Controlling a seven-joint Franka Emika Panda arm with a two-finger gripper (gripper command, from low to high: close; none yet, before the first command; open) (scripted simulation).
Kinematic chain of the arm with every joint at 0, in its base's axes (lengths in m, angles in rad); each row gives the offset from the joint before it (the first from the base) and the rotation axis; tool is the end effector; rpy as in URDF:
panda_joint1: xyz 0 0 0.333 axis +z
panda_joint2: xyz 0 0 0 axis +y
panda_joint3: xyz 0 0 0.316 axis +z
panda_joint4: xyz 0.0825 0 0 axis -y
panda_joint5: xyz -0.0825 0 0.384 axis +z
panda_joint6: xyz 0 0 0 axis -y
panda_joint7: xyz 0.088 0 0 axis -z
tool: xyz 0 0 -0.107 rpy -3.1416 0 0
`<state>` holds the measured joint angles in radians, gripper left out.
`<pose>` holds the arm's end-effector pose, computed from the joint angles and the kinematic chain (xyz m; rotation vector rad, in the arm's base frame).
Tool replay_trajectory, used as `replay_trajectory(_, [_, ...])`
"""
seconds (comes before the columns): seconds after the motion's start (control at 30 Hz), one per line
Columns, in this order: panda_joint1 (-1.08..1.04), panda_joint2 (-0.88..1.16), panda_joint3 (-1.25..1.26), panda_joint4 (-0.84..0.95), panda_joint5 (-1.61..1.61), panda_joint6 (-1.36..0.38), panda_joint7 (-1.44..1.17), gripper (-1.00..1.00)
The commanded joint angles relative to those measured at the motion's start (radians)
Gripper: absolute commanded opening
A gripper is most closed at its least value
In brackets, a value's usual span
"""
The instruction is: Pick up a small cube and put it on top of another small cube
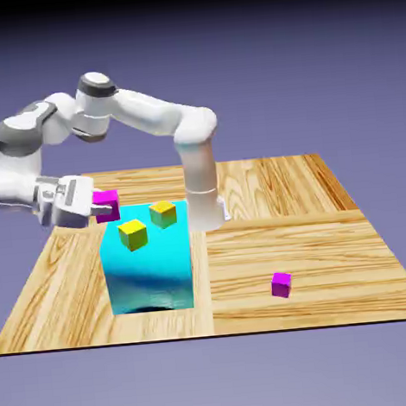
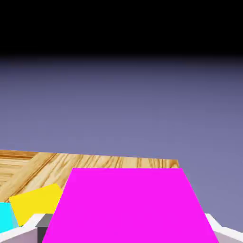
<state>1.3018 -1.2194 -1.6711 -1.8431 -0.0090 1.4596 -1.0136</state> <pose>0.4502 -0.2988 0.3386 -1.6968 -0.8371 -0.4490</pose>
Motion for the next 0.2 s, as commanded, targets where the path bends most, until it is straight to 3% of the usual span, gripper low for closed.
replay_trajectory(0.0, [-0.009, -0.001, -0.003, -0.036, -0.004, 0.030, -0.005, -1.00])
replay_trajectory(0.1, [-0.026, -0.005, -0.009, -0.112, -0.013, 0.089, -0.014, -1.00])
replay_trajectory(0.13, [-0.026, -0.005, -0.009, -0.112, -0.013, 0.089, -0.014, 1.00])
replay_trajectory(0.17, [-0.026, -0.005, -0.009, -0.112, -0.013, 0.089, -0.014, 1.00])
